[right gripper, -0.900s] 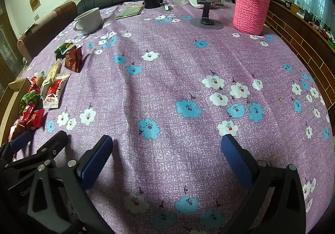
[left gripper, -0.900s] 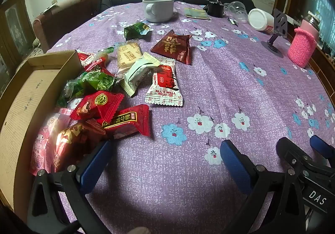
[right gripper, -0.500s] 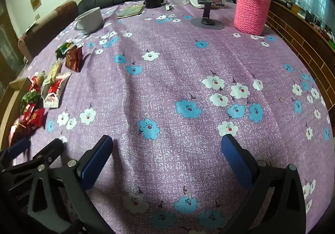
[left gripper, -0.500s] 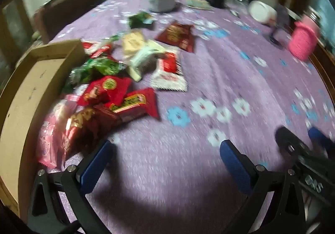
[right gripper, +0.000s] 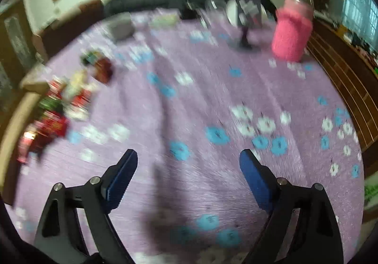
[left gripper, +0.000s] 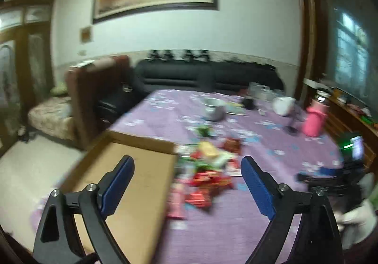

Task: Organize snacks
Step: 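Move both tools toward the red candy packets near the cardboard box, then grasp a dark red candy with the left tool while the right tool grasps a red packet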

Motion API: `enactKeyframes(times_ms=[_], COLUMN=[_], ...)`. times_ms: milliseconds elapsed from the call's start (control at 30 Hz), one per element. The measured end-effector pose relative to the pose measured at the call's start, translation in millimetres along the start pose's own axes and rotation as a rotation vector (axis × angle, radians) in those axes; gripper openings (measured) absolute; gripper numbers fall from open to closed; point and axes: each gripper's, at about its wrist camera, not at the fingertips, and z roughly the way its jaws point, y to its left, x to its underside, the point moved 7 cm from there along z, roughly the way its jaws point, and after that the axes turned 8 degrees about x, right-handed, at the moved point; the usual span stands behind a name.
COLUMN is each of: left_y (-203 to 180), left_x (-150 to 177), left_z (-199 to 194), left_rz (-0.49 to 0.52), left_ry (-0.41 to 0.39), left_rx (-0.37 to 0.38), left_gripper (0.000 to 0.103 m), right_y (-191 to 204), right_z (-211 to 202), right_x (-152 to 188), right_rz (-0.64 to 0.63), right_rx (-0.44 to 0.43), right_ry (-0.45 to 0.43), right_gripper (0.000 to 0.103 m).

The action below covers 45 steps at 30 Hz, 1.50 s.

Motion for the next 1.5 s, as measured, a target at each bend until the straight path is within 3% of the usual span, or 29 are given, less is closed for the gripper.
enactKeyframes(times_ms=[67,100,133,167,200,333,433,533,733,800,967,1167,1333,1500], left_y=[24,32,37,43,48,64,65,66,53,49,32,-1,-21,-39], left_x=[8,13,19,26,33,51,56,59,68,71,72,79,80,84], left_z=[3,5,8,14,19,15,11,10,13,13,18,37,69,105], left_rz=[-0.035,-0.07,-0.103,-0.14,-0.172,-0.209,-0.211,-0.197,-0.135,-0.119,-0.086,-0.015,0.001,0.027], left_ry=[0.025,0.03,0.042,0.066,0.087,0.103,0.101,0.099,0.115,0.121,0.149,0.241,0.33,0.407], left_rx=[-0.025,0.003,0.039,0.086,0.112,0.112,0.129,0.161,0.232,0.243,0.272,0.3,0.267,0.207], left_gripper=[0.088,0.084,0.07,0.058,0.054,0.053,0.053,0.053,0.054,0.054,0.054,0.054,0.054,0.054], right_y=[23,40,50,65,80,130,162,193,221,224,210,142,99,82], right_z=[-10,-12,-11,-8,-2,15,19,30,64,62,46,25,18,18], right_x=[-7,-11,-13,-16,-18,-12,-14,-21,-22,-20,-8,1,13,19], right_rz=[-0.05,-0.079,-0.093,-0.105,-0.106,-0.06,-0.081,-0.132,-0.17,-0.157,-0.174,-0.058,-0.032,0.0], right_rx=[-0.033,-0.065,-0.095,-0.143,-0.198,-0.377,-0.387,-0.332,-0.296,-0.355,-0.359,-0.364,-0.33,-0.364], right_ry=[-0.022,-0.021,-0.015,0.003,0.034,0.15,0.144,0.135,0.225,0.237,0.227,0.194,0.15,0.132], right_gripper=[0.088,0.087,0.084,0.075,0.065,0.054,0.054,0.054,0.054,0.035,0.031,0.022,0.021,0.021])
